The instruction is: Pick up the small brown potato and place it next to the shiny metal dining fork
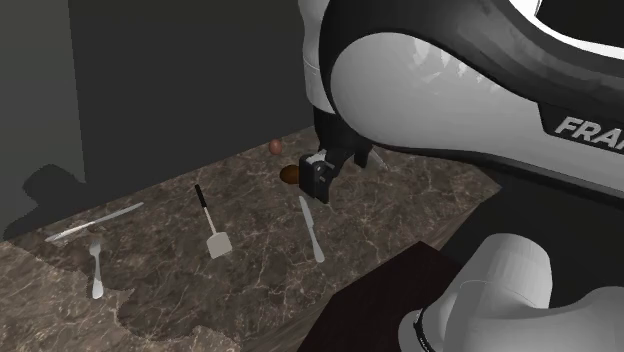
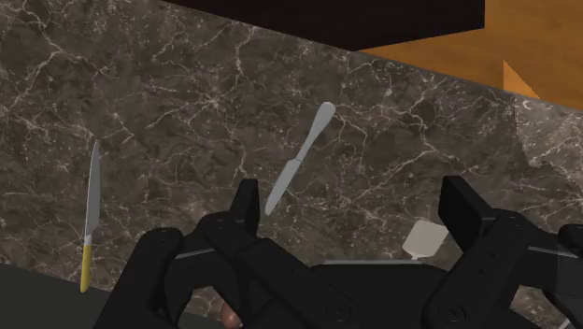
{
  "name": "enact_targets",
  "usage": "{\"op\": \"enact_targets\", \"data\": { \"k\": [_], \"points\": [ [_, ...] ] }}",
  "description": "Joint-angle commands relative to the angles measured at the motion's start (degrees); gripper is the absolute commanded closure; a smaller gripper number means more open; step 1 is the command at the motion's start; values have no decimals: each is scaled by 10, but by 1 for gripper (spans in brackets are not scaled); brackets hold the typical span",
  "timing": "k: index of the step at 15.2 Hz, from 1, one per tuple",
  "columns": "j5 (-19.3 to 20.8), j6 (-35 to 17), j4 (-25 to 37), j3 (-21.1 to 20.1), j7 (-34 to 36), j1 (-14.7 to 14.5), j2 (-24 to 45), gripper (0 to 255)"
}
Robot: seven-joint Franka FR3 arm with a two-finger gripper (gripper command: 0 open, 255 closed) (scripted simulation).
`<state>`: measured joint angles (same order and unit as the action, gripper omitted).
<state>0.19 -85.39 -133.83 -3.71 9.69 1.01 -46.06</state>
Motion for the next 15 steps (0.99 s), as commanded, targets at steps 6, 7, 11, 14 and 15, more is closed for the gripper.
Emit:
{"op": "enact_targets", "data": {
  "k": [6,7,11,14,15],
  "points": [
    [37,-107,-84,44,-78,-2,-3,0],
    [45,-129,-98,53,-93,-2,0,0],
    [73,-224,-145,92,-154,1,26,0],
    [93,-300,-170,123,-199,2,60,0],
    [98,-325,-175,133,-214,2,74,0]
  ]
}}
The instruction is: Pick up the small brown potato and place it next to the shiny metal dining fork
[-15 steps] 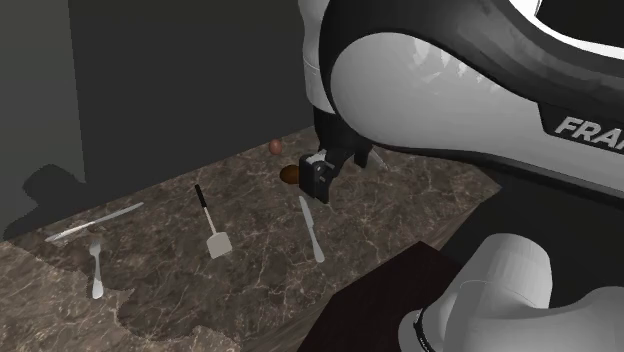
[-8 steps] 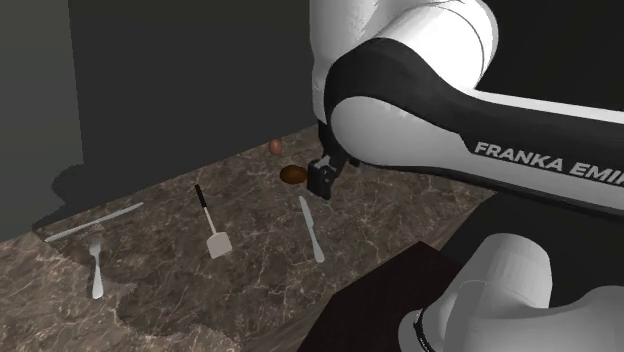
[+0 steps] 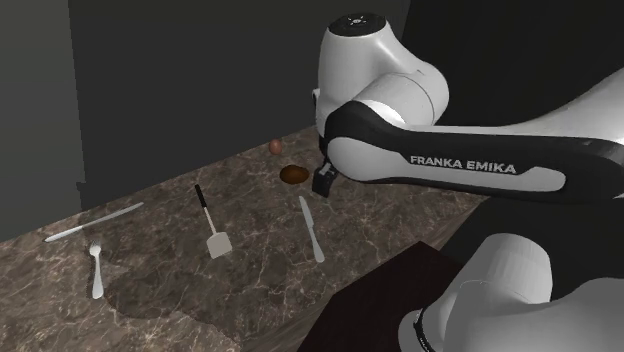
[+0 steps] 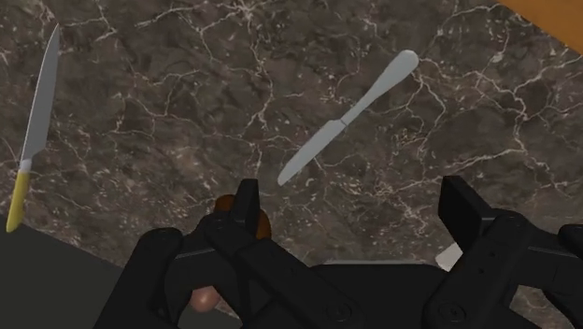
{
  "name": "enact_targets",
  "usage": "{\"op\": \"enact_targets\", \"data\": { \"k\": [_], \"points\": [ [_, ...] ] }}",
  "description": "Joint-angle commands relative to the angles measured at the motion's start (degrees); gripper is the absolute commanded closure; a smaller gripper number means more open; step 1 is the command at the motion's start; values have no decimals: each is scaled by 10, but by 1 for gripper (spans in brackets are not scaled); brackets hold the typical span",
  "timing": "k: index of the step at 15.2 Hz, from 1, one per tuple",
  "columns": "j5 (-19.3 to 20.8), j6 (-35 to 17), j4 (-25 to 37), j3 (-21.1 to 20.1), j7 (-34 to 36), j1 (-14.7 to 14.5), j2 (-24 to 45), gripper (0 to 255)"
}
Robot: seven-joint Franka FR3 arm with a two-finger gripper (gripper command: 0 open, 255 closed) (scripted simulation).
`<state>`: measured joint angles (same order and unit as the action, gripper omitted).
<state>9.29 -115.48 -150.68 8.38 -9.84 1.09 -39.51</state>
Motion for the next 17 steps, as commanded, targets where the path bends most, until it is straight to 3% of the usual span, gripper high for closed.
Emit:
{"op": "enact_targets", "data": {
  "k": [1,7,11,14,17],
  "points": [
    [13,-50,-12,23,-34,2,24,0],
    [25,-206,-15,89,-131,-11,143,0],
    [-1,-304,6,136,-214,-35,240,0],
    [-59,-367,33,170,-299,-63,319,0],
    [-165,-416,70,189,-418,-87,403,0]
  ]
}}
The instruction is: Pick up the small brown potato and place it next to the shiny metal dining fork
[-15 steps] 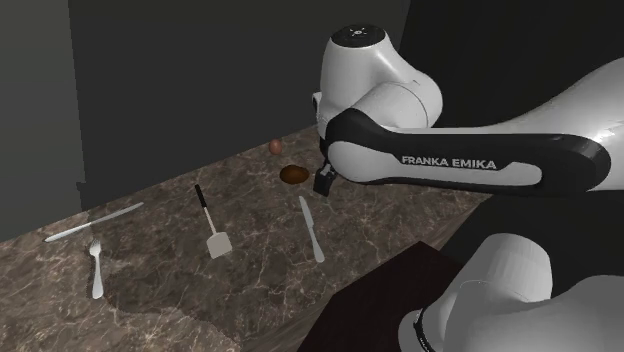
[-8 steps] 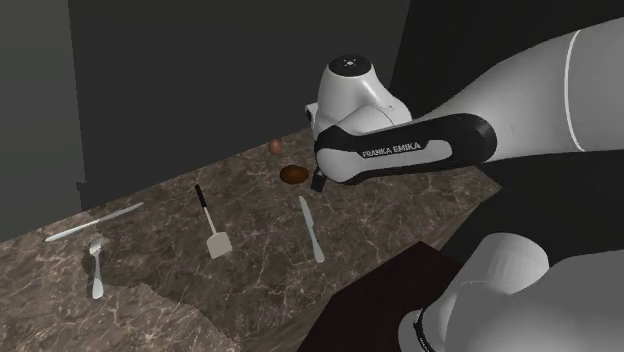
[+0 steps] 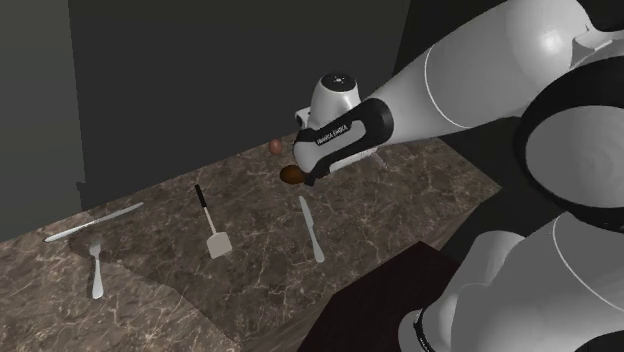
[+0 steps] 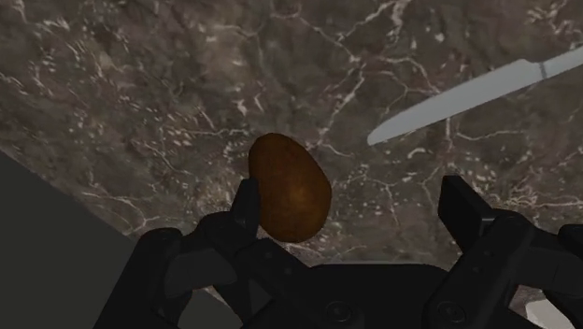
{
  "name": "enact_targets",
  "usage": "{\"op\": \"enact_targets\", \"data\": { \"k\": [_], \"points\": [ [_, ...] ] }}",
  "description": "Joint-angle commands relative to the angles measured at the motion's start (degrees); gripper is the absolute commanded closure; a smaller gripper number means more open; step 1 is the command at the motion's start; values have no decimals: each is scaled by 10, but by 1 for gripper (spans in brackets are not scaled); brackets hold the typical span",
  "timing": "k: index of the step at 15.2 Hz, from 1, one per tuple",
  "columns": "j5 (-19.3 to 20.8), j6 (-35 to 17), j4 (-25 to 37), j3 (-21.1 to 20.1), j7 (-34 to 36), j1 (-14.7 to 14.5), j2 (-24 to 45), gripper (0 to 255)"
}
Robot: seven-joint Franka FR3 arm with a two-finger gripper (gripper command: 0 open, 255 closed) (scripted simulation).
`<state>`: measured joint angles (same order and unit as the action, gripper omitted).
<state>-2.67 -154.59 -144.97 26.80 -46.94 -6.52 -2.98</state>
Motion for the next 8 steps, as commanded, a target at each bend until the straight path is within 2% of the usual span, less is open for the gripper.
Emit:
{"op": "enact_targets", "data": {
  "k": [1,3,5,8],
  "points": [
    [-90,-37,29,4,-93,-12,66,0],
    [-176,-53,64,-19,-183,3,120,0],
    [-244,-63,103,-55,-259,35,171,0],
    [-264,-73,112,-73,-275,50,190,0]
  ]
}}
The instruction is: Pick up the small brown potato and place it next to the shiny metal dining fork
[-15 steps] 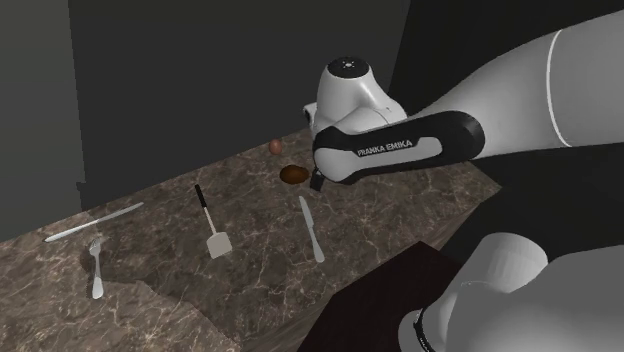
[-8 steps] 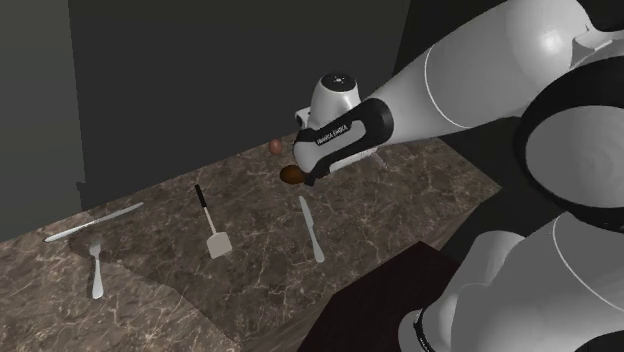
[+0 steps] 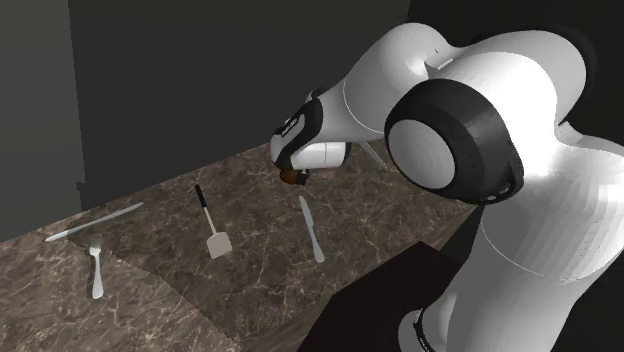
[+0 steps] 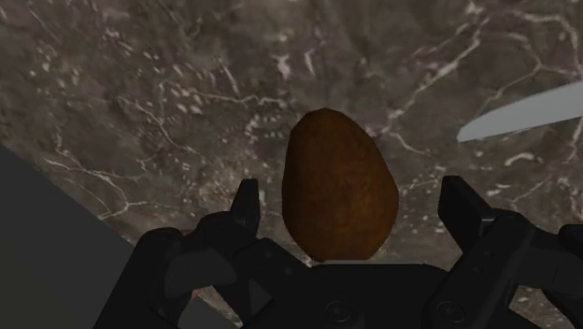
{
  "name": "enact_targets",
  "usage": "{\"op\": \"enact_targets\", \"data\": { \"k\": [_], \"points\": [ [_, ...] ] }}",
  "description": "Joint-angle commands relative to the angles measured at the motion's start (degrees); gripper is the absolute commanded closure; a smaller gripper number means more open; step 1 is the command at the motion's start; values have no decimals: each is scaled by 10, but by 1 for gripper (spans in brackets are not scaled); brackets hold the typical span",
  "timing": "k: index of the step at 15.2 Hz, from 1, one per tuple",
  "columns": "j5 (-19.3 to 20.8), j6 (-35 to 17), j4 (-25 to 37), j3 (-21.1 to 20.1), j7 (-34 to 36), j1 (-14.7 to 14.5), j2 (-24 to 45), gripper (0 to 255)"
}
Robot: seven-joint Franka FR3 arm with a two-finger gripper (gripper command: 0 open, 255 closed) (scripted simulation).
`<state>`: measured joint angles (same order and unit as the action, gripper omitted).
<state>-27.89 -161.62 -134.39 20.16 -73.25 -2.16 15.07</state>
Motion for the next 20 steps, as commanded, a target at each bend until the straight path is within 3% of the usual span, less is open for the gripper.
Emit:
{"op": "enact_targets", "data": {
  "k": [1,5,13,14,20],
  "points": [
    [-21,-7,10,-13,-18,11,18,0],
    [-59,-27,29,-42,-48,32,58,0],
    [-58,-27,29,-43,-48,33,58,0],
    [-58,-27,29,-43,-48,33,58,255],
    [-59,-27,28,-43,-48,33,58,255]
  ]
}}
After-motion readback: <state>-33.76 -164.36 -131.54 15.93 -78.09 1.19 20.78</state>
